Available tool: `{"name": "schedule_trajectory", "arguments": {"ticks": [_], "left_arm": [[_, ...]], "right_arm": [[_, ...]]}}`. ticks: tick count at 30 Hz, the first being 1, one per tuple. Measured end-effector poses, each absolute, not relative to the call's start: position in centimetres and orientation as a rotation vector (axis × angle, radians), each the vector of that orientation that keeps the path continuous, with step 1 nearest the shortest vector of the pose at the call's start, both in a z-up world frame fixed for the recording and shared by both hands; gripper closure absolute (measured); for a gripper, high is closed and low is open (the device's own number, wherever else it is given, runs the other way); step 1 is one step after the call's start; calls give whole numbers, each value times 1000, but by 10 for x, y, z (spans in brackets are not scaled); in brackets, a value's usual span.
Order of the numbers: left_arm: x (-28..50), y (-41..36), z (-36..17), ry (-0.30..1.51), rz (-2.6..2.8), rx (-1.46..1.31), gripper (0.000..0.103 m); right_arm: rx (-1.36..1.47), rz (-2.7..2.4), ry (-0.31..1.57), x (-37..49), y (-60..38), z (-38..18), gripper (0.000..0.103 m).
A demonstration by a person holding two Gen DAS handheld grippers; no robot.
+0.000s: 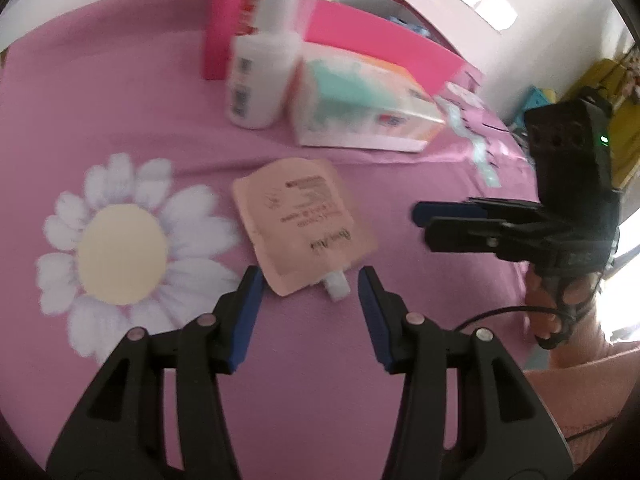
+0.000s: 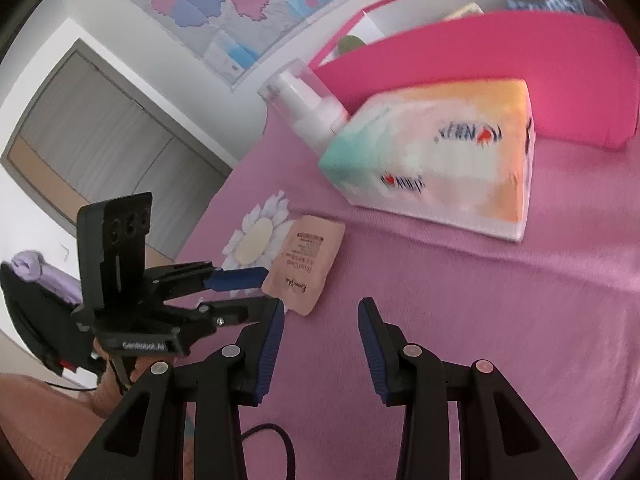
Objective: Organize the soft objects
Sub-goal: 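Move the right gripper to the beige cream pouch on the bedspread, then close the right gripper on the beige cream pouch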
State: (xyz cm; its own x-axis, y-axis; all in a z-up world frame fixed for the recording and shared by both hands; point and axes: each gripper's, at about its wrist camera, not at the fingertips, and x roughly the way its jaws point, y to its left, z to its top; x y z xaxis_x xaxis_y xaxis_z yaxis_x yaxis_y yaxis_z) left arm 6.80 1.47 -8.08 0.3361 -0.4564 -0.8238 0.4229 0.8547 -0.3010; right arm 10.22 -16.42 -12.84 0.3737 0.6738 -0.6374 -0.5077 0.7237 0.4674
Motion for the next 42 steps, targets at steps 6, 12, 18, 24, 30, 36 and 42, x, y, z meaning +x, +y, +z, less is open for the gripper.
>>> {"name": "schedule_trajectory", "arguments": {"ticks": [6, 12, 18, 24, 30, 36, 42], "left_arm": [[58, -24, -81, 1089, -707, -11, 52], [60, -18, -66, 1049, -726, -39, 52], [85, 4, -61, 1011, -544, 30, 52], [106, 0, -68, 1026, -540, 50, 55], [106, -11, -72, 1045, -591, 57, 64], [91, -21, -74, 1056, -640, 60, 64], [90, -24, -75, 1054, -632, 37, 64]], "right_arm": [[240, 723, 908, 103, -179, -129, 64], [251, 696, 906, 98, -194, -128, 63], [260, 711, 910, 98, -191, -132, 63], [273, 706, 913, 102, -187, -137, 63], [279, 693, 901, 109, -182, -137, 63], [289, 689, 895, 113, -181, -137, 64], [275, 681, 889, 117, -180, -135, 64]]}}
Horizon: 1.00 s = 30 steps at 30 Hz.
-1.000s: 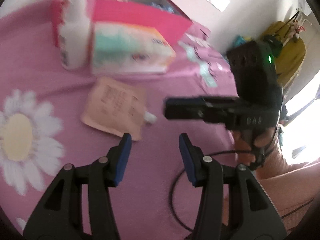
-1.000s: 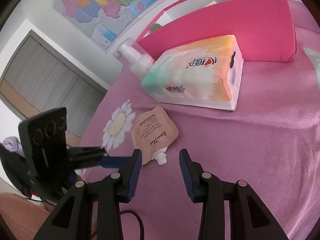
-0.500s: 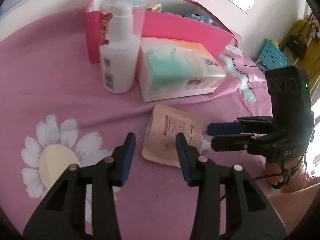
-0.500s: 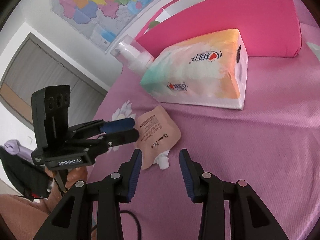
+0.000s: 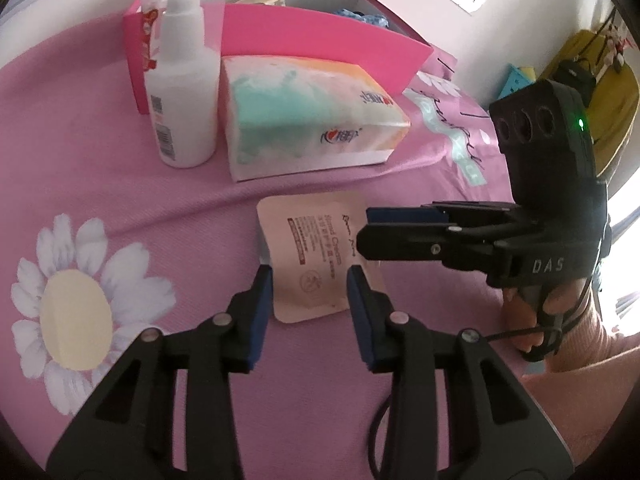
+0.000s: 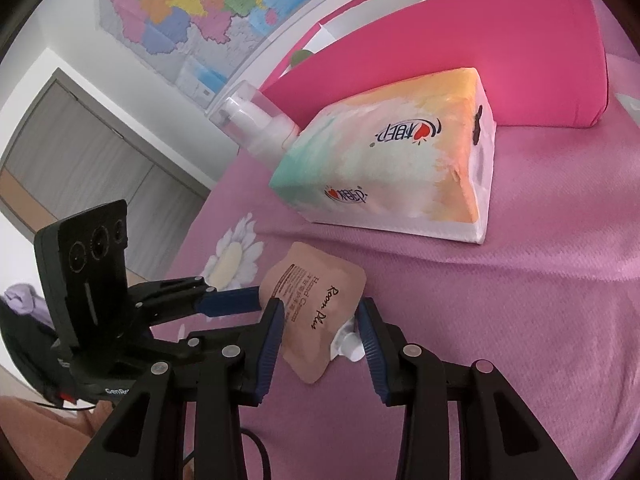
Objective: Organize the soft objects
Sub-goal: 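Close the right gripper on the beige cream pouch, then lift the cream pouch and carry it toward the pink box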
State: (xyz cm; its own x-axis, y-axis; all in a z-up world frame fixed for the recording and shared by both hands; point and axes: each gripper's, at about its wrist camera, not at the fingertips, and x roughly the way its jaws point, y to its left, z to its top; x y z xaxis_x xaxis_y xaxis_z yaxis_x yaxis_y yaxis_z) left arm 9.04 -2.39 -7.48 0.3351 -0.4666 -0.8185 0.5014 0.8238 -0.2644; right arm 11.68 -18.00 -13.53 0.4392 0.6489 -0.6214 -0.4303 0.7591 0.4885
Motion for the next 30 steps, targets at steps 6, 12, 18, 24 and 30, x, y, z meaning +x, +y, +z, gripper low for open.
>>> {"name": "schedule_trajectory", "arguments": {"ticks": [6, 12, 18, 24, 30], "left_arm": [[91, -28, -76, 1061, -613, 34, 66], [89, -38, -77, 1065, -595, 41, 67], [86, -43, -78, 1070, -600, 33, 67], [82, -49, -73, 1058, -615, 43, 67], [78, -49, -68, 1046, -621, 44, 67]], "right_arm": [[245, 660, 874, 117, -181, -134, 65], [205, 646, 861, 114, -176, -132, 66], [192, 628, 854, 108, -175, -130, 71], [172, 618, 837, 101, -174, -125, 71], [166, 606, 825, 98, -173, -123, 71]]}}
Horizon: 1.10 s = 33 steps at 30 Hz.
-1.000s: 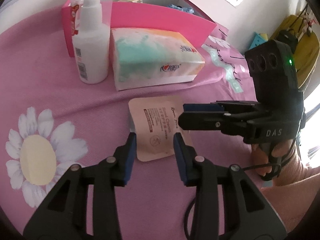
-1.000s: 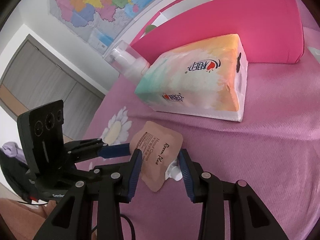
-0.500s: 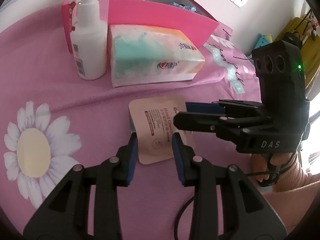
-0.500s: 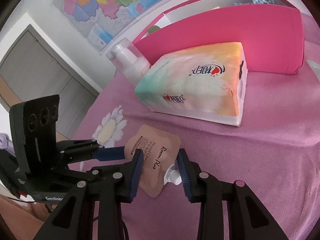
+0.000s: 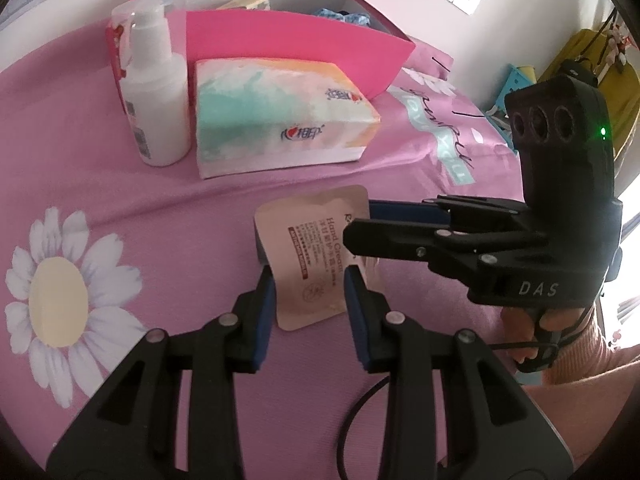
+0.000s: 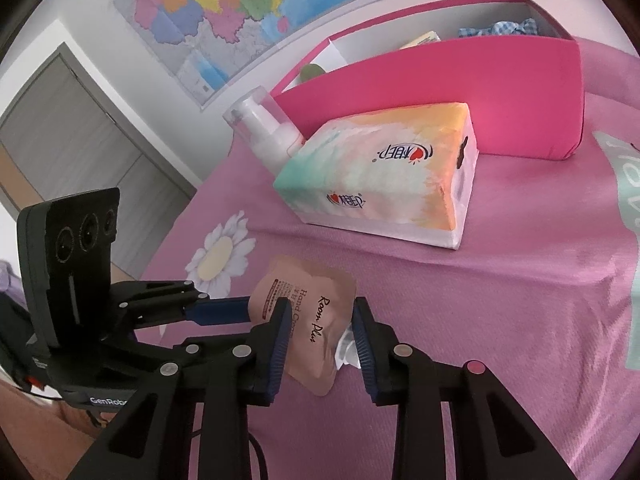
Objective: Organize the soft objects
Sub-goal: 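Lift the cream pouch and carry it toward the pink box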
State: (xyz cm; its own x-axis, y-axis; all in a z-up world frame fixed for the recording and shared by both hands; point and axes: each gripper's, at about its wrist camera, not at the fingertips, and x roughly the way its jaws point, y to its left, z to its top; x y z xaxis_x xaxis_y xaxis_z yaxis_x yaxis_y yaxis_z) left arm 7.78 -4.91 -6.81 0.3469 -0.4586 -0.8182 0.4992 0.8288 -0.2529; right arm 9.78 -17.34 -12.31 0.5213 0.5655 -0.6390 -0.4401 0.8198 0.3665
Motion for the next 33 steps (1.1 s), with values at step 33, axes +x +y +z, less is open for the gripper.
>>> {"name": "schedule_trajectory", "arguments": {"ticks": [33], "left_arm": [[71, -60, -29, 948, -648, 66, 67]], "right_arm": [[130, 570, 720, 84, -184, -87, 71]]}}
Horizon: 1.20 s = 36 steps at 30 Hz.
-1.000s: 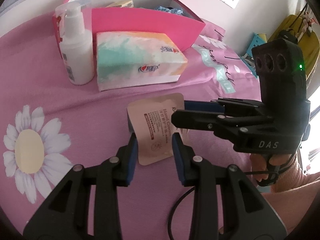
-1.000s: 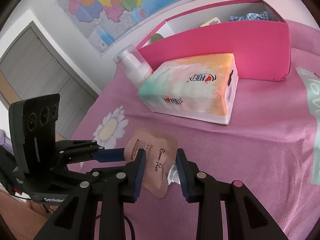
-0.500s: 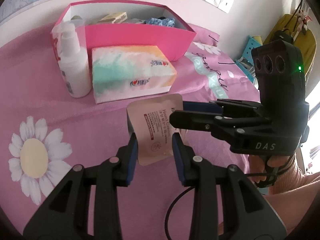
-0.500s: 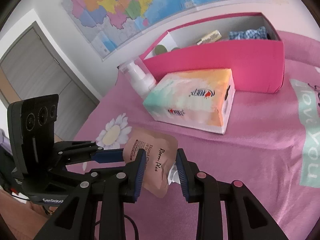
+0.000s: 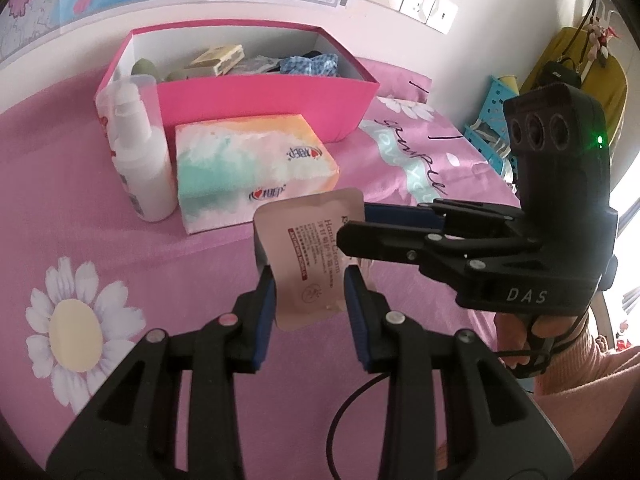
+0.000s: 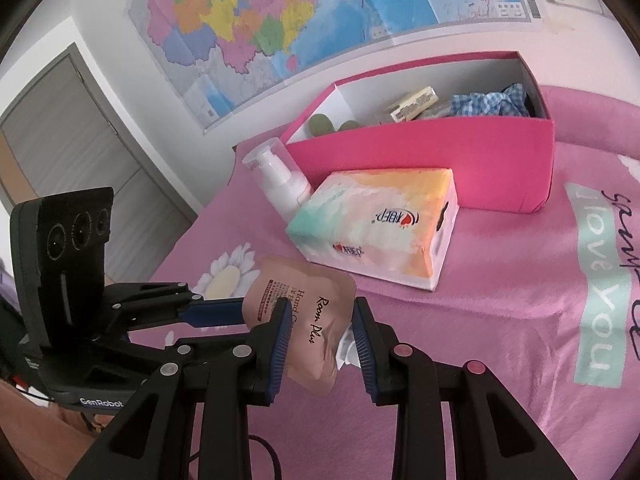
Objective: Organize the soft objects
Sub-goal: 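Lift the cream pouch and carry it toward the pink box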
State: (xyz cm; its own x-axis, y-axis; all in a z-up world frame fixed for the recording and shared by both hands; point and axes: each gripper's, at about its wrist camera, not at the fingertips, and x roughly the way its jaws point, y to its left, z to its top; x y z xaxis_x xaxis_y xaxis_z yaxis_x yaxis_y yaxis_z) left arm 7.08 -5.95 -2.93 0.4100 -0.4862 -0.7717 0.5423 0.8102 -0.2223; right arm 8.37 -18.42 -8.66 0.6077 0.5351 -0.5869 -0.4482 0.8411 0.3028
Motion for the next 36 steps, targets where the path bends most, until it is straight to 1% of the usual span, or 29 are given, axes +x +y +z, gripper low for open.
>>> {"name": "schedule_trajectory", "arguments": {"ticks": [36], "left_arm": [[88, -72, -3, 877, -660, 83, 67]], "right_arm": [[105, 533, 640, 94, -199, -54, 71]]}}
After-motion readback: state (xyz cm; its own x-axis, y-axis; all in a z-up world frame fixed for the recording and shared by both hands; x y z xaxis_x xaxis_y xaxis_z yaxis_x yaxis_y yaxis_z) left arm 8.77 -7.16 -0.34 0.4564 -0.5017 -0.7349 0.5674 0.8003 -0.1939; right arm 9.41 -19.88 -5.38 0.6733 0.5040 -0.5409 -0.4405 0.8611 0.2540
